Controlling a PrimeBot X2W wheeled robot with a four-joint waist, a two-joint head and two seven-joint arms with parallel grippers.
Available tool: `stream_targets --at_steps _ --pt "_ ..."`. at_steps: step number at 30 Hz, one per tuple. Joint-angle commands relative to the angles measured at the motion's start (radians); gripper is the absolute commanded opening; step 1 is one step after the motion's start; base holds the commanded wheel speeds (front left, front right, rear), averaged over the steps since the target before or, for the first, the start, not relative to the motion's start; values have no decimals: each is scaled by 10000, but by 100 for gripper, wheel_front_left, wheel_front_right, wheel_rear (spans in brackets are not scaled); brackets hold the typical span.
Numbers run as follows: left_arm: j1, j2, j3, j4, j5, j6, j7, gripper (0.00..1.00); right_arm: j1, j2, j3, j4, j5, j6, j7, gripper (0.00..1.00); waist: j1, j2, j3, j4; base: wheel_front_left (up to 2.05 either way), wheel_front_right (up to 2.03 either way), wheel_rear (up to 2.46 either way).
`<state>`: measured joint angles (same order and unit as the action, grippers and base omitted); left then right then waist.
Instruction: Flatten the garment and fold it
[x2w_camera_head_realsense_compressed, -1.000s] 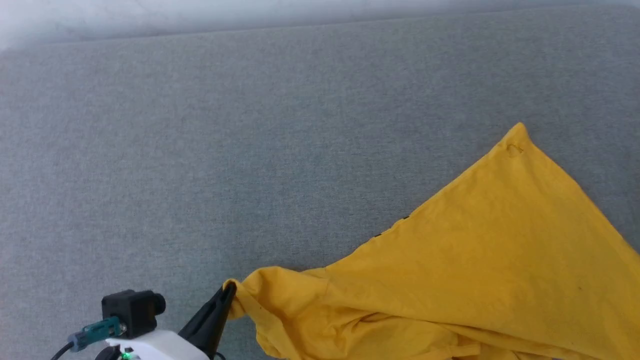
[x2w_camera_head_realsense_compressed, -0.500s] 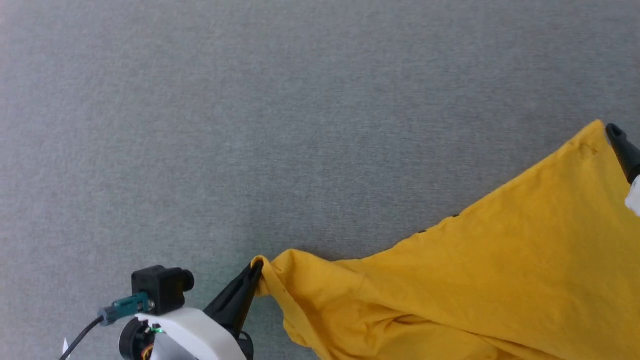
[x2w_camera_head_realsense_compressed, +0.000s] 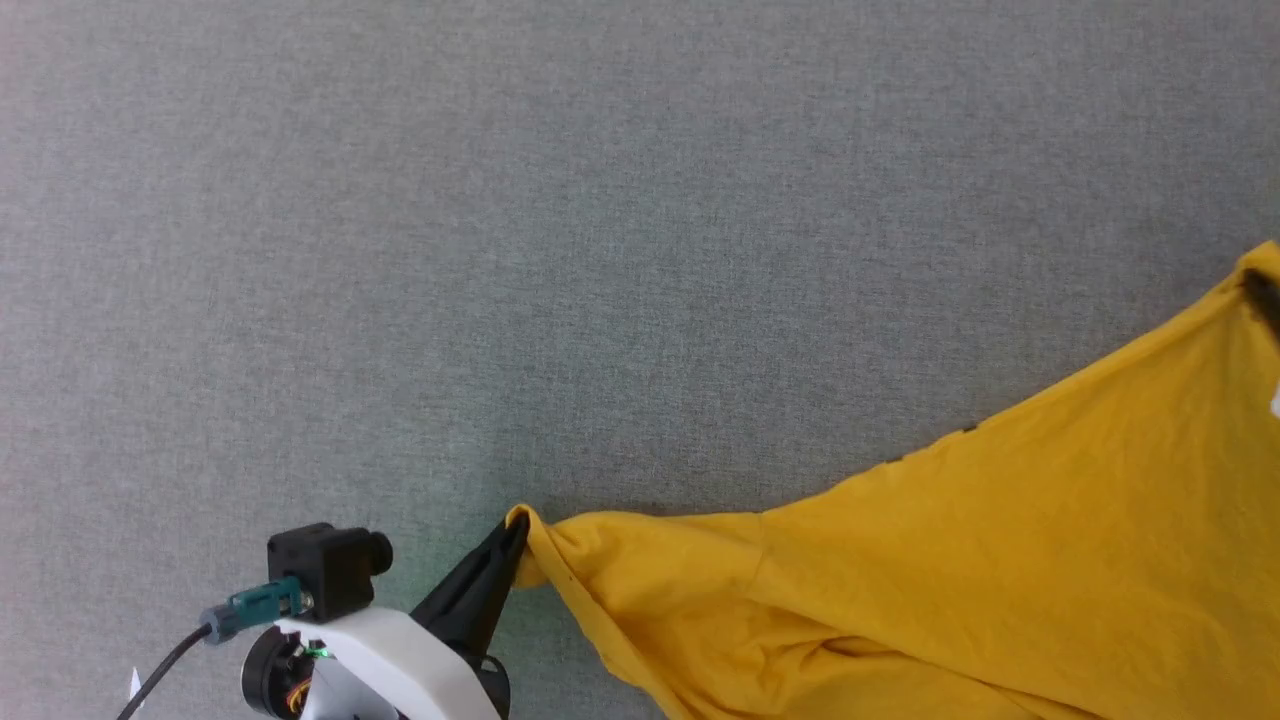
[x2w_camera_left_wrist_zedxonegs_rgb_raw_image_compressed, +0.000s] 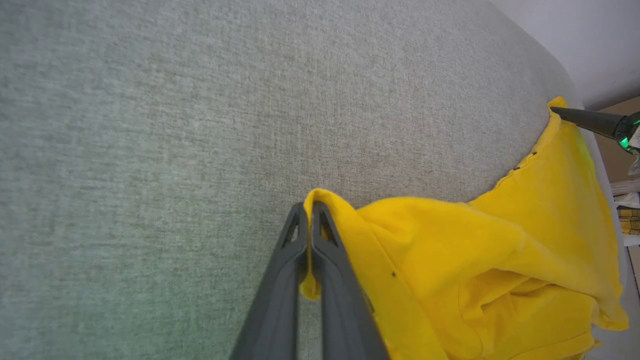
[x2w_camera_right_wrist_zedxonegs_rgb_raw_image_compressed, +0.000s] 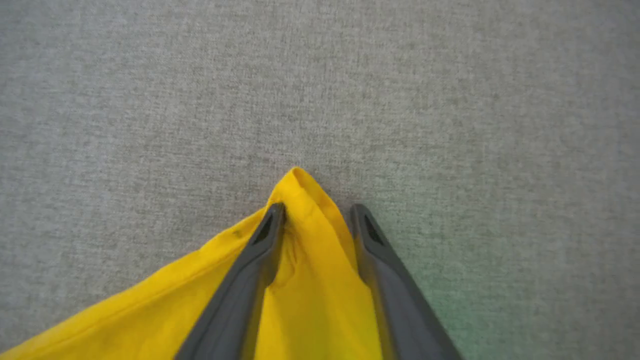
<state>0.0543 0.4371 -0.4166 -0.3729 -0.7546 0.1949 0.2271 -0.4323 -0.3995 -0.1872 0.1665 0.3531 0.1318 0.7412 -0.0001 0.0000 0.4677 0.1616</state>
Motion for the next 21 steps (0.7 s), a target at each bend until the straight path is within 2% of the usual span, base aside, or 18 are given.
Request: stream_targets --at_steps 1,6,11,17,21 --pt "-152 4 34 -25 94 34 -42 0 214 74 108 331 16 -11 329 0 1 0 46 -26 0 0 0" --pt "-197 22 120 -14 111 57 -136 0 97 187 -81 128 1 -11 131 0 1 0 -161 -194 0 0 0" --pt "-500 37 357 97 378 32 -608 0 -2 491 -229 -182 50 -11 -670 0 1 0 -782 -428 0 0 0" --pt "-1565 95 957 589 588 -97 -1202 0 -189 871 -223 -761 200 -11 -1507 0 1 0 -1835 -775 0 0 0" --pt "-2697 279 1230 1132 549 -327 -1061 0 -488 986 -201 -1127 254 -11 -1782 0 1 0 -2425 -951 0 0 0"
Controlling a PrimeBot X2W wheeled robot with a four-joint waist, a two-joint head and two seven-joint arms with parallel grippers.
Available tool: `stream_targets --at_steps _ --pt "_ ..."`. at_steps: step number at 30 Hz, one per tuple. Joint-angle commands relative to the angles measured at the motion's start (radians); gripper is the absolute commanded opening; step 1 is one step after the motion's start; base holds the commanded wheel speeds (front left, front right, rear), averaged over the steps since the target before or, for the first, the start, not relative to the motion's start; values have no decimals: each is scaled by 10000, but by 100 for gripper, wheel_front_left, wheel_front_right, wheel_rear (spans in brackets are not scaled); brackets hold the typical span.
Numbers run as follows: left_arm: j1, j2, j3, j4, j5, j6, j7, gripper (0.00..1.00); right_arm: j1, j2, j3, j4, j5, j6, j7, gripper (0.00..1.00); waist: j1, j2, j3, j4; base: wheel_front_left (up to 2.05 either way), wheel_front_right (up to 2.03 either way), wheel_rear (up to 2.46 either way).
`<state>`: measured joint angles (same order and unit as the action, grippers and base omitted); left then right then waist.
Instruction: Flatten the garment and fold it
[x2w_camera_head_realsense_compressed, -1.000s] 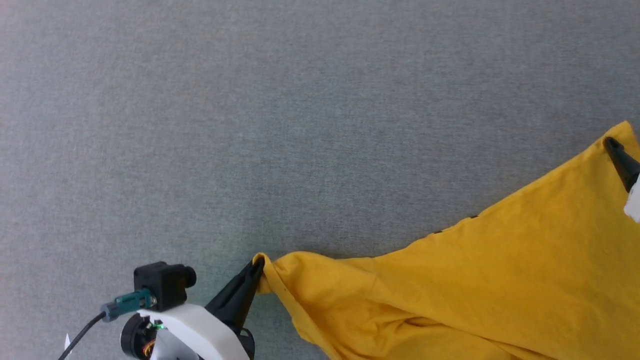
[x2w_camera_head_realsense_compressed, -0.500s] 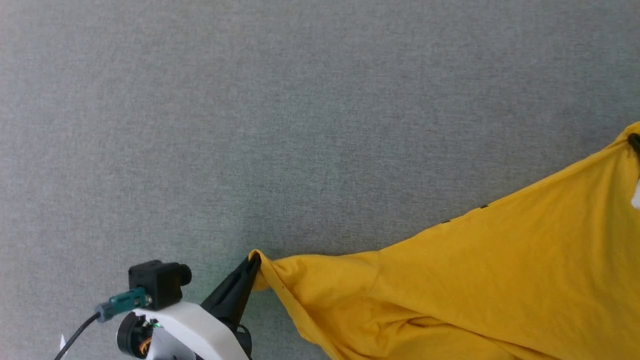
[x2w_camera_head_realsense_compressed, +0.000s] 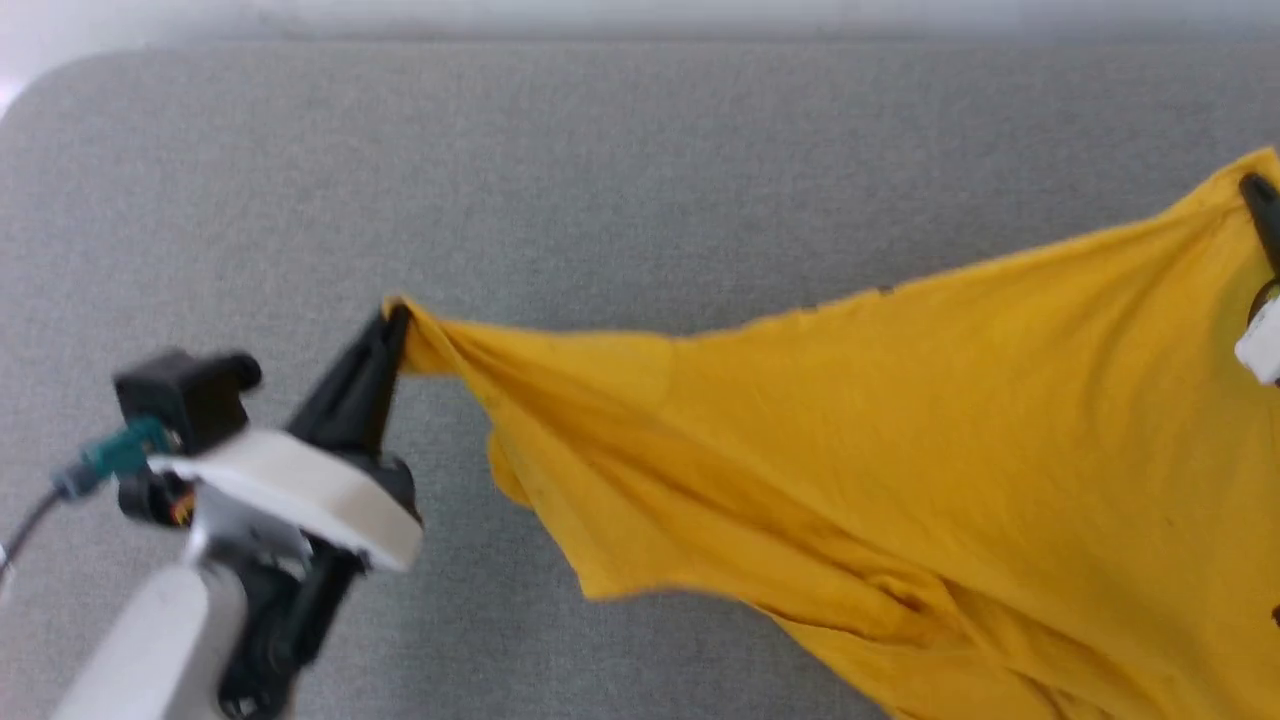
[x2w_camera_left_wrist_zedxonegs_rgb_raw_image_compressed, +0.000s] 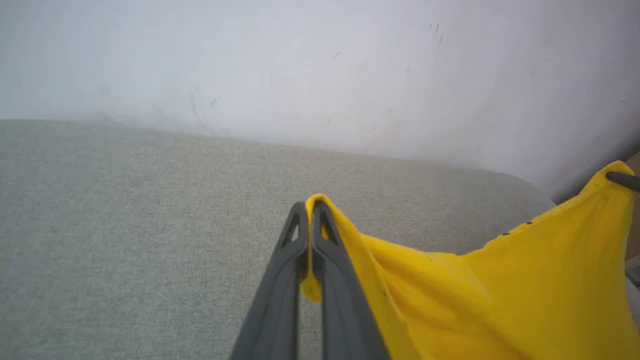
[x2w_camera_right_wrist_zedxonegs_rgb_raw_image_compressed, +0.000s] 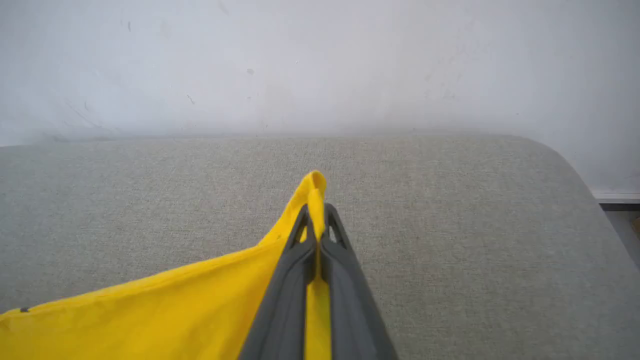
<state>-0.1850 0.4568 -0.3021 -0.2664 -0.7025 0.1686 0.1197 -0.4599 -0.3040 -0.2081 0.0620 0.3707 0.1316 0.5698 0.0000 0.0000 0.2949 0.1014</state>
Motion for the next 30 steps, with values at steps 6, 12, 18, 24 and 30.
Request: stream_targets --at_steps 6,12,18,24,30 --pt "-2660 456 373 990 323 -279 412 0 -1143 44 119 -409 28 -9 -221 0 0 0 -1310 -570 0 0 0" --pt "-5256 659 519 1702 649 -321 939 0 -2458 -105 685 -422 -49 -9 9 0 0 0 -1550 -915 0 0 0" --pt "-7459 806 625 2166 588 -304 1903 0 -3801 -180 1337 -342 87 -9 476 0 0 0 -1422 -1291 0 0 0" --pt "-9472 934 680 2887 502 -86 3103 0 -5298 -96 1852 50 79 -9 995 0 0 0 -908 -1674 0 0 0" --pt "-11422 847 305 3987 915 107 3892 0 -7035 239 1974 1155 -350 -9 1161 0 0 0 169 -1920 0 0 0"
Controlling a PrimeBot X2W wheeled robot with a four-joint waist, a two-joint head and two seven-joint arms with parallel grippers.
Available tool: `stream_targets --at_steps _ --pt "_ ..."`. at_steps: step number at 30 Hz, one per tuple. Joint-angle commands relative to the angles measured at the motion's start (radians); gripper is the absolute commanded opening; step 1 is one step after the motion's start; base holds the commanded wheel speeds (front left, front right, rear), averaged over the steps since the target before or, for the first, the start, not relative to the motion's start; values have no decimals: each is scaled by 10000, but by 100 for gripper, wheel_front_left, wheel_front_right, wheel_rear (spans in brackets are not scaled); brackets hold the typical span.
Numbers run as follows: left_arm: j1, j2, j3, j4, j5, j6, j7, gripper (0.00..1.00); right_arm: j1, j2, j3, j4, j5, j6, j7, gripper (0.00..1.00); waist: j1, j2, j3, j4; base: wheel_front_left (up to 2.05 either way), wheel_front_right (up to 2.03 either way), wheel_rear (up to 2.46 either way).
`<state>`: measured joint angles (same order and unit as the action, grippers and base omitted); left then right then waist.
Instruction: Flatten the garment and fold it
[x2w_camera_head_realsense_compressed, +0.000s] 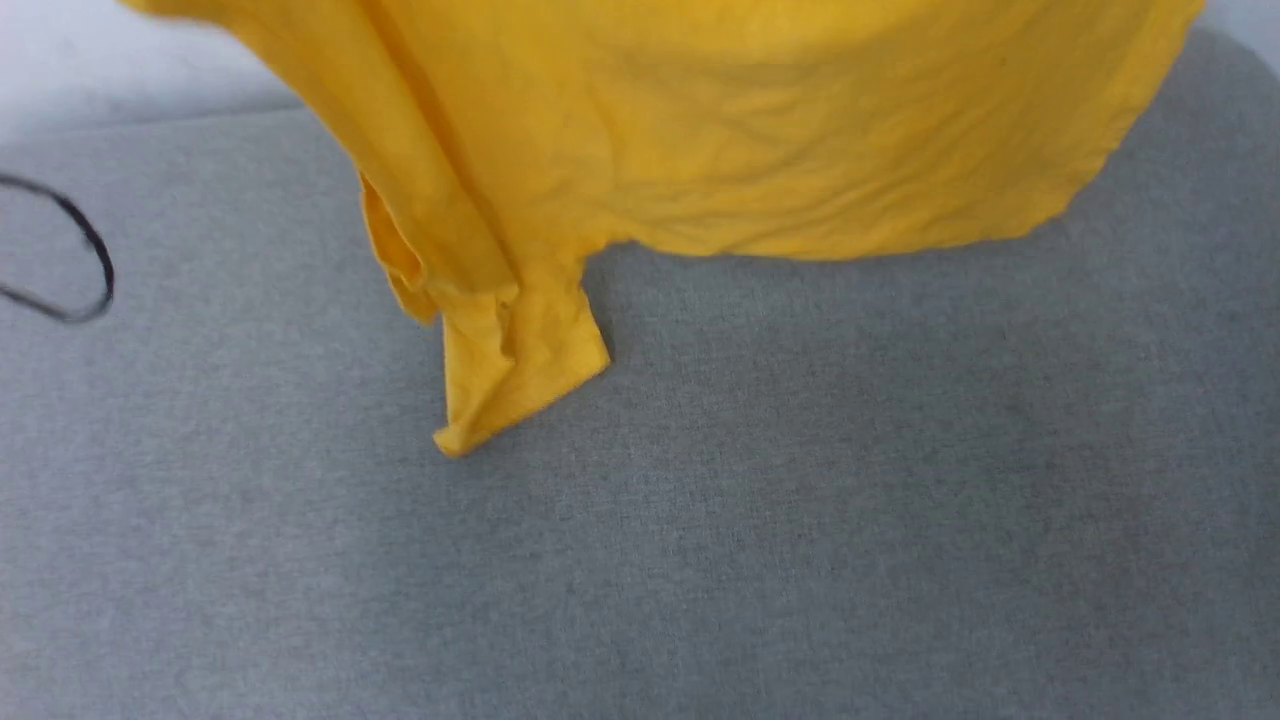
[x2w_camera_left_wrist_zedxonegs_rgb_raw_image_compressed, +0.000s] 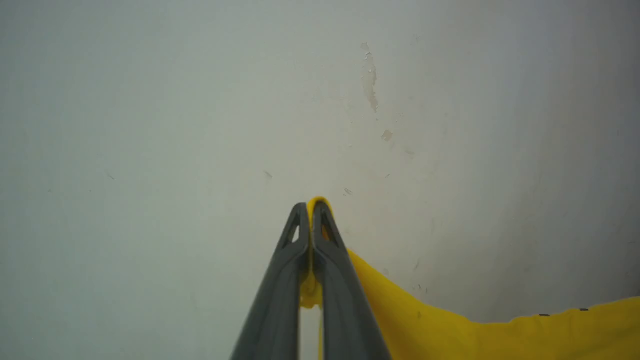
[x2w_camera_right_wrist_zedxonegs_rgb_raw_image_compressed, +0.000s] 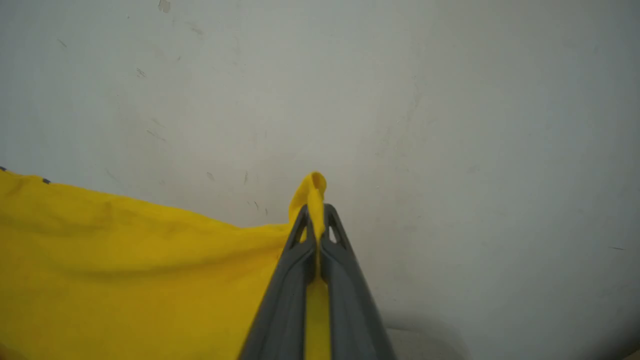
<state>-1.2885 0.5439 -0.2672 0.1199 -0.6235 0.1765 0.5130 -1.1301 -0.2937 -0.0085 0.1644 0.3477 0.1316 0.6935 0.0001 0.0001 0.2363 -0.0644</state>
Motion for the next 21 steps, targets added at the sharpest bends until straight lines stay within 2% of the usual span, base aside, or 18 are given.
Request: stream_targets --at_steps 1,6,10,14,21 --pt "-751 -74 -96 326 262 40 -122 0 -658 211 -17 333 -282 -9 -177 0 -1 -1 979 -306 0 0 0" --pt "-2590 -376 -322 1421 1050 -46 -1215 0 -2249 671 49 1512 -973 -9 -948 0 -1 -1 1960 -562 0 0 0" --pt "-3373 -549 -348 1889 1264 -226 -2004 0 -3082 941 38 2231 -1289 -9 -1559 0 -1 -1 2366 -680 0 0 0" --pt "-4310 -729 -381 2518 1365 -590 -2805 0 -3942 1072 19 2984 -1648 -9 -2270 0 -1 -1 2884 -715 0 0 0" --pt "-4586 -808 -434 3253 1074 -1550 -3822 0 -4332 594 398 3708 -1807 -9 -3185 0 -1 -1 3789 -356 0 0 0"
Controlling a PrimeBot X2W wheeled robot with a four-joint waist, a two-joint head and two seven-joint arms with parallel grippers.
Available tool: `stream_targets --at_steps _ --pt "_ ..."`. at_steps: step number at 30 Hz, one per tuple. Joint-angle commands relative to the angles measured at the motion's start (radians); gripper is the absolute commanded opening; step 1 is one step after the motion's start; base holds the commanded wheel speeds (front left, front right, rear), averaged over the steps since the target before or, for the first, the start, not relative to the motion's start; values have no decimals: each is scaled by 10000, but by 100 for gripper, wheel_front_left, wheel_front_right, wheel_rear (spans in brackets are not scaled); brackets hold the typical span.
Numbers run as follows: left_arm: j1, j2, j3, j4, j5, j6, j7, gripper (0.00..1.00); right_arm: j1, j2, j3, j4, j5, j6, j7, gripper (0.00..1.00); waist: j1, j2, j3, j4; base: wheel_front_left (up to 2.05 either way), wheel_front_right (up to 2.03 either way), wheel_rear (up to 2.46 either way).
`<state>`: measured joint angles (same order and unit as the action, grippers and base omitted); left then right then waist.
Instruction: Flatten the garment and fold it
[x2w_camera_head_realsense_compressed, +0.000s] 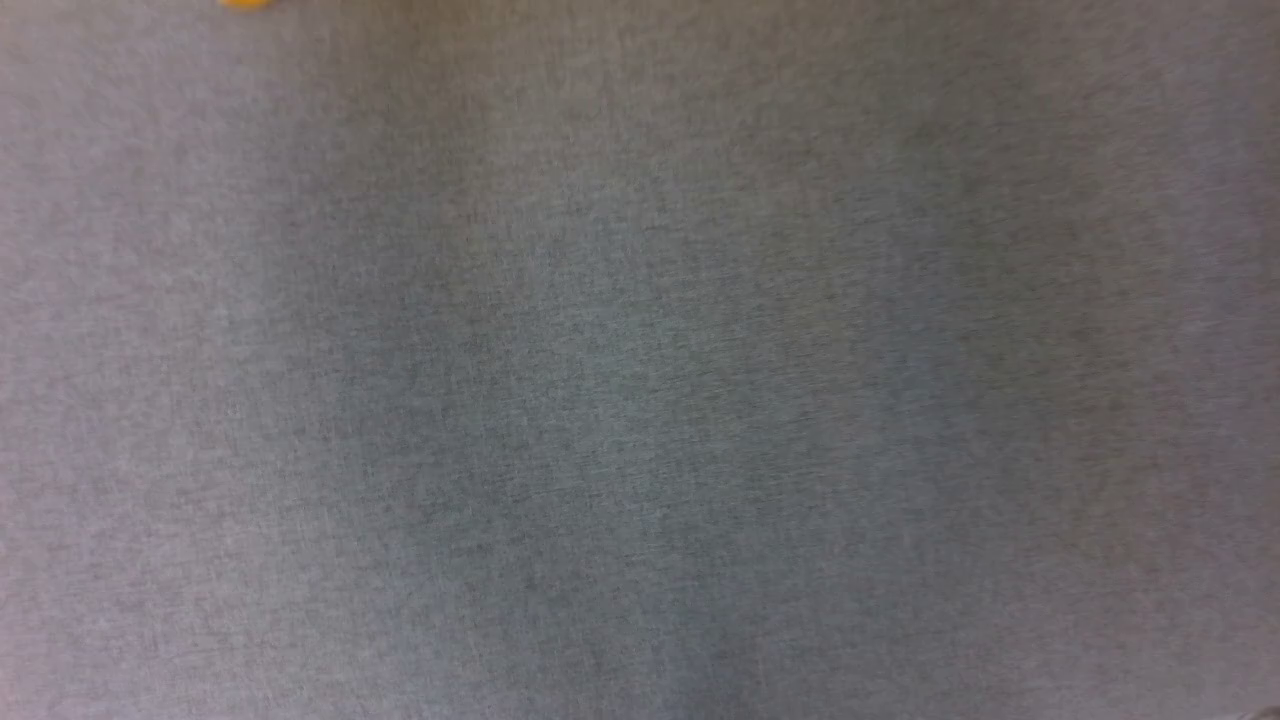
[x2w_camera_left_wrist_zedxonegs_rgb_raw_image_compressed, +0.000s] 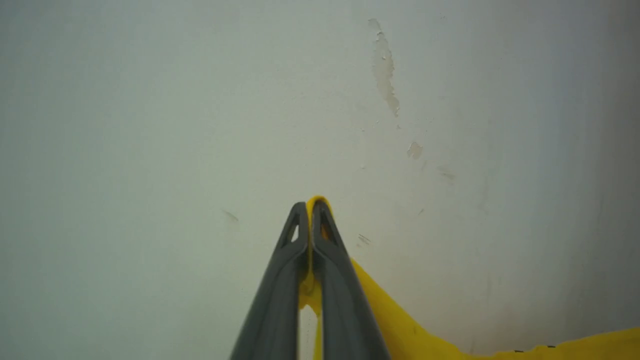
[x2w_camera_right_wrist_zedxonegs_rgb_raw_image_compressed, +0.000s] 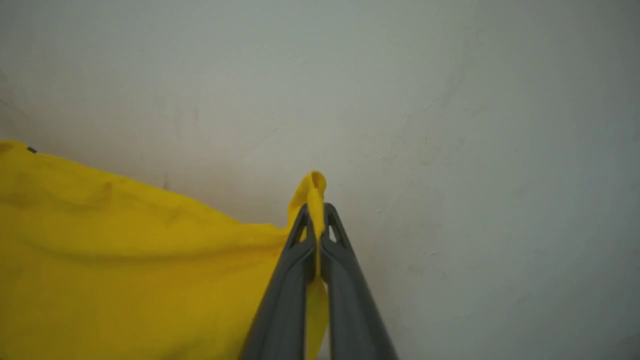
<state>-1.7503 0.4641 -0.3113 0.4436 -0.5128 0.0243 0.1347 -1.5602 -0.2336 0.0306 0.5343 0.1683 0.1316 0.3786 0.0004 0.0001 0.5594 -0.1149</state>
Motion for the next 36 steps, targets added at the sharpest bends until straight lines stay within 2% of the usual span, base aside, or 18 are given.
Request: stream_targets --at_steps 1,8,12,16,19,23,29,36 --pt "149 31 -19 76 -87 -188 -117 0 37 -87 107 68 40 -9 -122 0 -4 -1 668 209 0 0 0" --pt "1668 205 17 12 -971 -1100 -454 0 1047 -658 1055 -228 1036 -9 -602 0 -4 -1 926 536 0 0 0" --pt "3151 432 -235 -931 -1465 -1376 -527 0 2222 -1237 1562 -1213 2018 -9 -652 0 -4 -1 692 704 0 0 0" --pt "5146 840 -387 -2424 -1996 -1452 -515 0 3998 -1923 1417 -2659 2853 -9 -502 0 -4 -1 322 830 0 0 0" --pt "6878 1085 -288 -3712 -2305 -1193 -612 0 5562 -2305 899 -3774 3188 -9 -405 0 -4 -1 30 924 0 0 0" --pt "9360 1369 -292 -5351 -2550 -656 -700 0 7812 -2265 -65 -5132 3394 -9 -263 0 -4 -1 -378 1011 0 0 0" --pt "12803 1504 -810 -6986 -2579 192 -817 0 11019 -1438 -1302 -6625 3297 -9 -80 0 -4 -1 -1111 1104 0 0 0" --pt "15560 1656 -1675 -7274 -2560 1039 -398 0 13884 -454 -2076 -7185 2955 -9 100 0 -4 -1 -1844 1130 0 0 0"
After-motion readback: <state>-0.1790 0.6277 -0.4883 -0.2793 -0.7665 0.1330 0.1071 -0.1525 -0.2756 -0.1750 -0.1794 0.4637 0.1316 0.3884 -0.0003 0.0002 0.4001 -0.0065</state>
